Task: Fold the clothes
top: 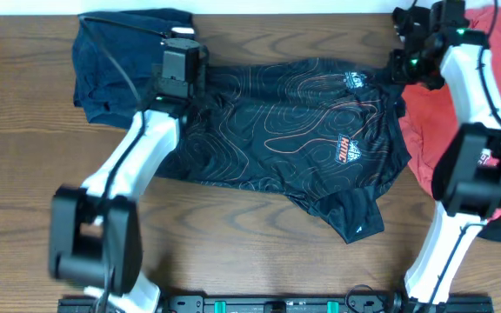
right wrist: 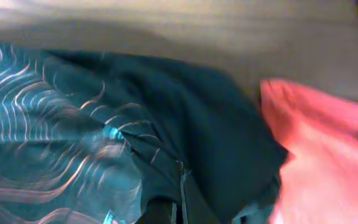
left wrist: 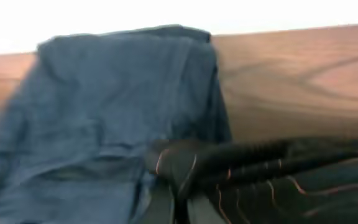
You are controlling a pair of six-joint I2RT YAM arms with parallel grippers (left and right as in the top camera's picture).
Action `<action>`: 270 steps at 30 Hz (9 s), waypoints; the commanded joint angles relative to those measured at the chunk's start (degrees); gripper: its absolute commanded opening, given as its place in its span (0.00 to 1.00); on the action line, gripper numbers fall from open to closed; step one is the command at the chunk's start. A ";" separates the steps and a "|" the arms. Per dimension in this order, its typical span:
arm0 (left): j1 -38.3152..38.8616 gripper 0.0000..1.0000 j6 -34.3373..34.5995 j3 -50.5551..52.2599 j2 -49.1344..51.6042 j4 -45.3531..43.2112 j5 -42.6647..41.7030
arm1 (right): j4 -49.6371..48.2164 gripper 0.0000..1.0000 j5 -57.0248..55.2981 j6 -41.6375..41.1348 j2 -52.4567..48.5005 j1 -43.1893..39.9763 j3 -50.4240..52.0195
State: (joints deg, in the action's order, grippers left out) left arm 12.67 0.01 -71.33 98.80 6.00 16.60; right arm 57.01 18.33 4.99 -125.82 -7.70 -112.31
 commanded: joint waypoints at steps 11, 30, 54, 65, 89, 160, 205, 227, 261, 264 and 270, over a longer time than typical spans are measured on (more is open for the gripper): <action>-5.92 0.06 1.16 -0.20 -6.64 19.69 -4.04 | 10.40 0.01 -0.09 4.26 7.96 -1.38 8.09; -6.56 0.55 1.14 -0.15 -2.58 26.62 -4.00 | 5.07 0.52 0.35 2.75 7.98 -2.10 19.61; -6.56 0.87 9.66 -6.84 -33.77 57.00 -7.17 | 28.72 0.63 -3.63 -5.62 46.23 0.61 12.31; -11.58 0.88 15.02 4.37 -23.30 51.98 -7.02 | 18.23 0.62 -2.84 -13.60 58.25 7.45 41.16; -14.82 0.85 -4.98 6.80 4.94 37.81 -14.69 | 7.39 0.56 -3.10 -17.86 58.14 18.49 54.42; -17.09 0.06 6.36 13.51 -17.97 40.19 -19.02 | -10.54 0.31 -9.07 -38.84 45.97 29.57 76.28; -17.09 0.06 7.82 8.61 -34.23 54.60 -19.19 | 25.42 0.01 -12.09 -24.09 57.77 21.16 46.01; -17.11 0.06 7.82 8.63 -12.59 37.79 -18.53 | -7.17 0.01 -10.69 -13.57 34.45 10.95 45.72; -21.70 0.98 -12.46 8.46 -1.40 36.44 -28.59 | -5.25 0.99 -3.87 -8.90 40.41 10.78 42.75; -23.17 0.98 -13.29 8.46 -1.38 36.50 -28.59 | -5.05 0.99 -3.85 -8.50 40.41 10.78 42.75; -25.70 0.98 -14.16 8.46 0.98 35.47 -28.63 | -5.05 0.99 -3.45 -7.41 40.41 10.78 42.77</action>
State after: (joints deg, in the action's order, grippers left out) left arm -12.16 -12.56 -61.87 98.04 41.47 -11.66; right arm 51.83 13.82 -4.03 -85.65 3.29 -68.95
